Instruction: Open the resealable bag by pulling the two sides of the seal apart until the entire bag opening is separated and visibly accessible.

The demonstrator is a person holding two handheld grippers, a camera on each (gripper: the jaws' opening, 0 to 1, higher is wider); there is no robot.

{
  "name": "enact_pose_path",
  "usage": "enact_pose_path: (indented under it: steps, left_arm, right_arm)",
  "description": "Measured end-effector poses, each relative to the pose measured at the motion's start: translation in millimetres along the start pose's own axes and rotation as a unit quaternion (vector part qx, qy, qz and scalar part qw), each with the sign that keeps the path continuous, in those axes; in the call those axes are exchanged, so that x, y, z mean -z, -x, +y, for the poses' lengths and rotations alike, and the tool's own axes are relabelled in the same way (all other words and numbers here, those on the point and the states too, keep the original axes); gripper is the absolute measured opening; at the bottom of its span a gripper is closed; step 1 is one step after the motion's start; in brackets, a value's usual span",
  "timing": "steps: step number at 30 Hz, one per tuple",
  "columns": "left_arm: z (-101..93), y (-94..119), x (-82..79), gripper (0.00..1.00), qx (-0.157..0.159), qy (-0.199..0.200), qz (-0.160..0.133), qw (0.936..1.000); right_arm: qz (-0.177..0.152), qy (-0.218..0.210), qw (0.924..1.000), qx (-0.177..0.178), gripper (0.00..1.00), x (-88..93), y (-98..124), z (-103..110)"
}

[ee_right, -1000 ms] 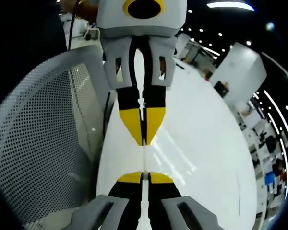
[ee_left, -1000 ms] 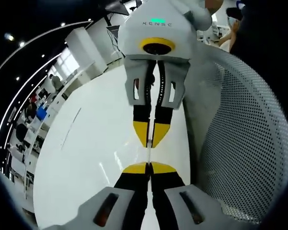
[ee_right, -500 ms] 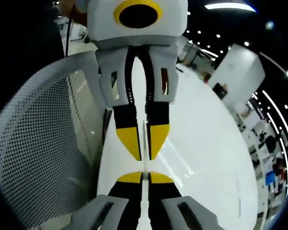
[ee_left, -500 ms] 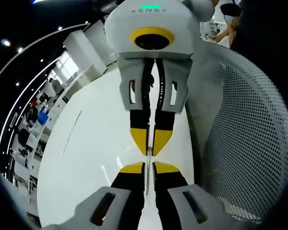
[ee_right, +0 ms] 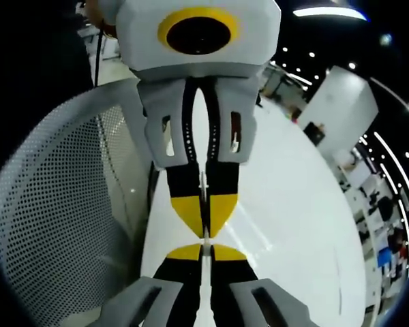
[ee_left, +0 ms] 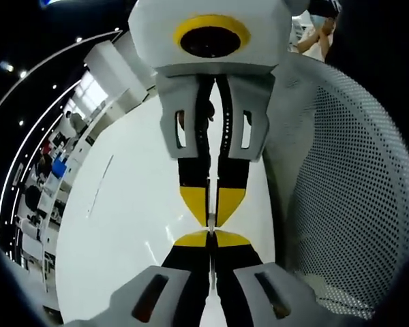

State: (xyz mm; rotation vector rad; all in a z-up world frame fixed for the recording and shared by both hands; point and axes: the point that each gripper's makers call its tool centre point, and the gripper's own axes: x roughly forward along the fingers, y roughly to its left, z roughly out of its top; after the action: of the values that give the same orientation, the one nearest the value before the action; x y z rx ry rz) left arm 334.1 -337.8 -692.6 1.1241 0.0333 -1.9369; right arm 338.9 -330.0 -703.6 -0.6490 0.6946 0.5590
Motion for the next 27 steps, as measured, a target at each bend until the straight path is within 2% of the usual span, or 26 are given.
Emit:
enact_pose_path:
  steps: [7, 20, 27]
  left_arm:
    - [-6.1, -3, 1.6, 0.00, 0.019, -0.013, 0.006, 0.9997]
    - [-1.5, 2, -0.2, 0.00, 0.012, -0.020, 0.004, 0.9997]
    - [-1.6, 7, -0.5, 0.00, 0.013, -0.011, -0.001, 0.9999]
  right_arm:
    - [-0.002, 0.000, 1.0000, -0.009, 0.00, 1.9, -2, 6]
    - [-0.016, -0.018, 0.9997, -0.005, 0.00, 0.2, -1, 2]
    - [-0.002, -0.020, 0.9998, -0.004, 0.00, 11.7, -1, 3]
